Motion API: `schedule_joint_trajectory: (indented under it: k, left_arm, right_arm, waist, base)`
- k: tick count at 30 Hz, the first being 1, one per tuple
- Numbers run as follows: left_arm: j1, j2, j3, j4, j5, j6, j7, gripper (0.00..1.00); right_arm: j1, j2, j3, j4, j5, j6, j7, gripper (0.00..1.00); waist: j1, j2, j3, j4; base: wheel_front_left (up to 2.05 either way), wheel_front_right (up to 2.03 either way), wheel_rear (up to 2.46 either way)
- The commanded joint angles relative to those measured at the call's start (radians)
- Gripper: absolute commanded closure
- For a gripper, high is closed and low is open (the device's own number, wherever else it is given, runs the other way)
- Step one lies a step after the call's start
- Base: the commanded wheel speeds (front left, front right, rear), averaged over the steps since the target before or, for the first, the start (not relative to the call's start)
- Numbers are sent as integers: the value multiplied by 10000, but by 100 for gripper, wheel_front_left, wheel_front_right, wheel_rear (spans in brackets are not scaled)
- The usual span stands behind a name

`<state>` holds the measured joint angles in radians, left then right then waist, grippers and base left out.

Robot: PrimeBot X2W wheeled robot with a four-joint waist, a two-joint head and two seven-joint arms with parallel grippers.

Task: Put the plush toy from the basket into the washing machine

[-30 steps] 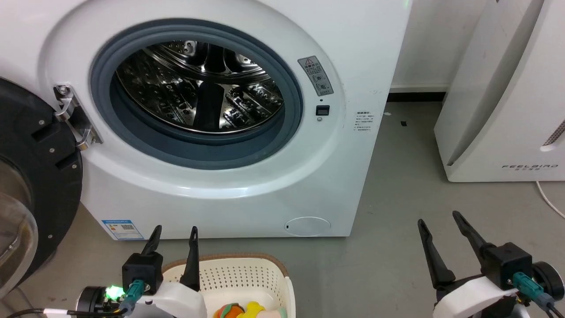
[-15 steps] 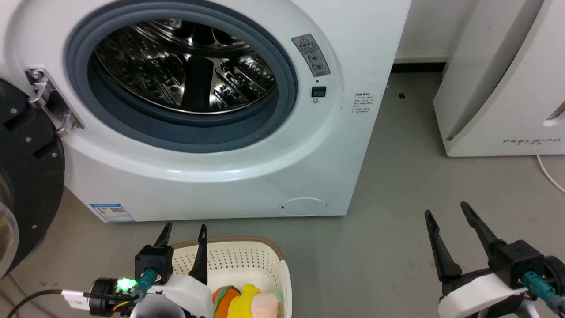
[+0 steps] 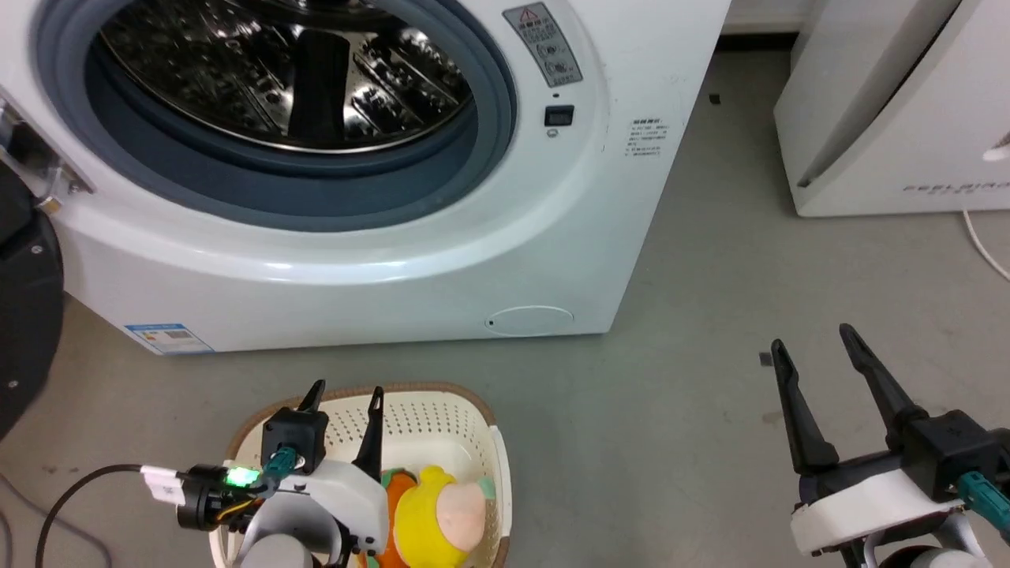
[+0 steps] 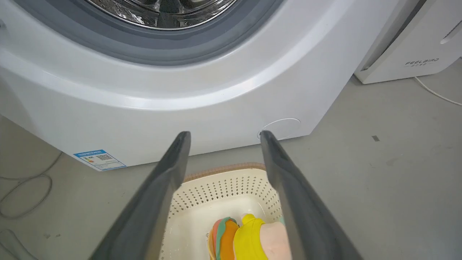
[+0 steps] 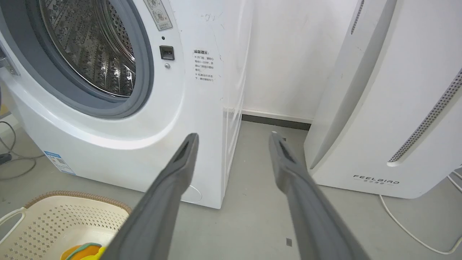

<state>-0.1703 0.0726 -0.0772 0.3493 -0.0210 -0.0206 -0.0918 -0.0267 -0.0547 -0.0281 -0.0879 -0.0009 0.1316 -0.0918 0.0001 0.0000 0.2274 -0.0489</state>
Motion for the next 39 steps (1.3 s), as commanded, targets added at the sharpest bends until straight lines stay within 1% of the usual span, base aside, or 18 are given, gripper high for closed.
schedule_joint_trajectory:
  k: [1,16,24,27,33,39]
  left_arm:
    - [-355,61,-54,342,-54,-36,-121,0]
    - [-1978,330,-546,2816,-116,-337,-274,0]
    - [-2714,546,-841,3910,-270,-505,462,0]
    - [-2951,624,-1087,4256,-202,-547,823,0]
    - [-3334,591,-1311,4903,-556,-623,1329,0]
    - [-3703,608,-1721,5417,-914,-679,1535,0]
  right_arm:
    - [-177,18,-37,-127,-98,-4,-128,0]
    - [-432,23,-216,-380,27,-5,-440,0]
    - [-595,26,-331,-547,94,-5,-606,0]
    - [-642,27,-372,-587,116,-6,-669,0]
    - [-757,30,-448,-687,166,-6,-794,0]
    - [-829,31,-532,-798,179,-6,-898,0]
  waist:
    - [-1,0,288,-64]
    - [-1,0,1727,-371]
    - [-1,0,2514,-582]
    - [-1,0,2801,-648]
    - [-1,0,3346,-819]
    - [-1,0,3811,-929]
  base:
    - [0,0,0]
    - [0,0,0]
    - [0,0,0]
    - [0,0,0]
    - [0,0,0]
    - [0,0,0]
